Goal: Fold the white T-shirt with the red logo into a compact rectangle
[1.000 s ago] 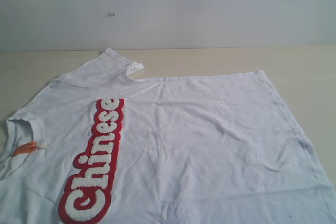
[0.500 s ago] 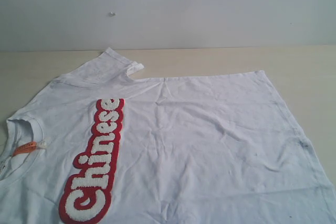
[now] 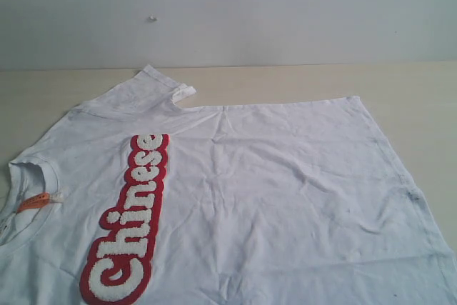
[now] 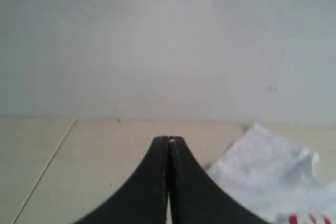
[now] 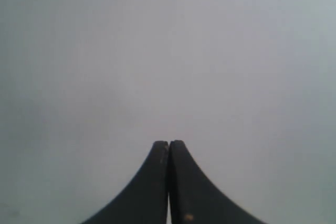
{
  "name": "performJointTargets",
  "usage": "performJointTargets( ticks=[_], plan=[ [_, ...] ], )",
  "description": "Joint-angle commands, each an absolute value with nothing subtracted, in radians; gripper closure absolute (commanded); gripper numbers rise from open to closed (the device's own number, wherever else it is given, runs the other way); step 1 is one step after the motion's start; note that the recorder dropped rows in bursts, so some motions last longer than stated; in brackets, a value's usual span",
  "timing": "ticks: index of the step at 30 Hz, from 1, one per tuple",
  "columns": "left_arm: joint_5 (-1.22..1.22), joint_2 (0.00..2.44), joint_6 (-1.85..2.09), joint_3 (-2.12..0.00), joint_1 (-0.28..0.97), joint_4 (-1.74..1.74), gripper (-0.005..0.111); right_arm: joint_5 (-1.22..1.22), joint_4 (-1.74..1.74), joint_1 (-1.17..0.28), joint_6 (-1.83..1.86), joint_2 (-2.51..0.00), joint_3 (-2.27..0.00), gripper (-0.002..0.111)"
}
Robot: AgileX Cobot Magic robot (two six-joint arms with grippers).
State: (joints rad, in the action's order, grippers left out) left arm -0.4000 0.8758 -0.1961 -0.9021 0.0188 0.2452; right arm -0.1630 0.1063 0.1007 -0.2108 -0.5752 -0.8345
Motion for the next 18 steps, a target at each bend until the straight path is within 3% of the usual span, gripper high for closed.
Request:
performJointTargets(
  ticks=[1,14,18],
  plan=[
    [-0.477,1.04,0.179,-0.91,0.055,0.032,0.107,-0.346,0.077,0.105,-0.082,-0.781,-0.888,0.108],
    [-0.784,1.333,1.013,-0.941,0.059,-0.392,0.107,-0.846,-0.202,0.105,0.548,-1.306,-1.101,0.108],
    [-0.95,1.396,1.133,-0.977,0.061,-0.348,0.107,-0.976,-0.288,0.105,0.806,-1.374,-1.113,0.108]
  ],
)
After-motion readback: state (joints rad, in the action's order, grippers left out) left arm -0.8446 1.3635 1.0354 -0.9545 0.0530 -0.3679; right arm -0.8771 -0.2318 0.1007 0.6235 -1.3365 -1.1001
